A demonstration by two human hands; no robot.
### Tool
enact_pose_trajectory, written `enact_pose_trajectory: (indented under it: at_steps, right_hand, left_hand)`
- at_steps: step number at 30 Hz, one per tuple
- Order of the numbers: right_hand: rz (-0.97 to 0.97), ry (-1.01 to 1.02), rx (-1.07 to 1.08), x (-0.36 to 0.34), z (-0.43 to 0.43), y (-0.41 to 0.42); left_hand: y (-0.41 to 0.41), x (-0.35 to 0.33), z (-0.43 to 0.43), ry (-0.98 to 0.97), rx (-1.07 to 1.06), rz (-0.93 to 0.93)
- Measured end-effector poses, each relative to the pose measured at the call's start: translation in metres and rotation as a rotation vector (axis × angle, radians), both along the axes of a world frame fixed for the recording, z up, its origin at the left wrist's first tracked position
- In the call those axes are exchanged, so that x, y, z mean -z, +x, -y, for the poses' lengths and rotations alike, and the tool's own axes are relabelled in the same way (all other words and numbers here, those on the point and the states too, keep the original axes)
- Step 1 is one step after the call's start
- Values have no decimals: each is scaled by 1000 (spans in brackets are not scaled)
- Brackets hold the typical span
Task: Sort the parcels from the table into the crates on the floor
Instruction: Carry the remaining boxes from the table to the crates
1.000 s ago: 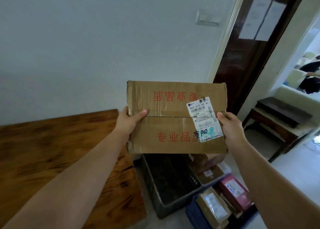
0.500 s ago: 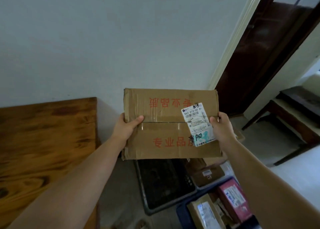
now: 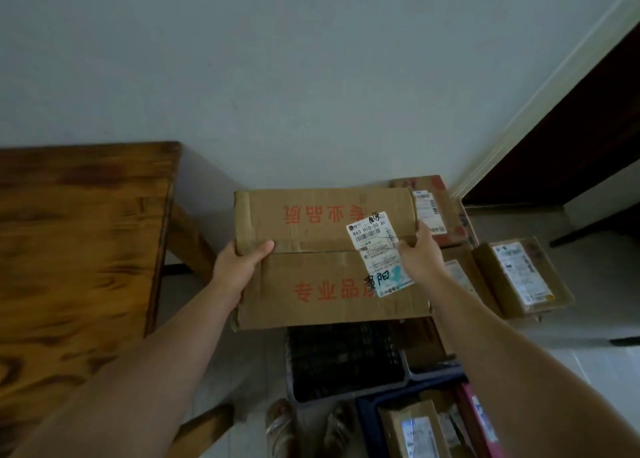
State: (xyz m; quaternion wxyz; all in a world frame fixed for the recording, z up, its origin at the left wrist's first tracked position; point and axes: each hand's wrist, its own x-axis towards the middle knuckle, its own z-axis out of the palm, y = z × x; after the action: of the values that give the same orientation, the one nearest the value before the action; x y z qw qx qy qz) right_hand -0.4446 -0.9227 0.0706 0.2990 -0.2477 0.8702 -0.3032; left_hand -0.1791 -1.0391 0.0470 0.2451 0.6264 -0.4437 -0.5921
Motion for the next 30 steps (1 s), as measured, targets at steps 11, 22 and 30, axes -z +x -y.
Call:
enact_pose_trajectory:
  at_steps: [11, 22, 30]
  right_hand:
    - [-31, 216, -105, 130, 46, -23]
    - [-49, 317, -32, 213, 52, -47]
    - [-139, 332, -29, 264, 70, -52]
  left_hand:
    - [-26, 134, 5, 175, -116, 28]
    - [-66, 221, 34, 305, -48, 5]
    - [-79, 269, 53, 245, -55, 2]
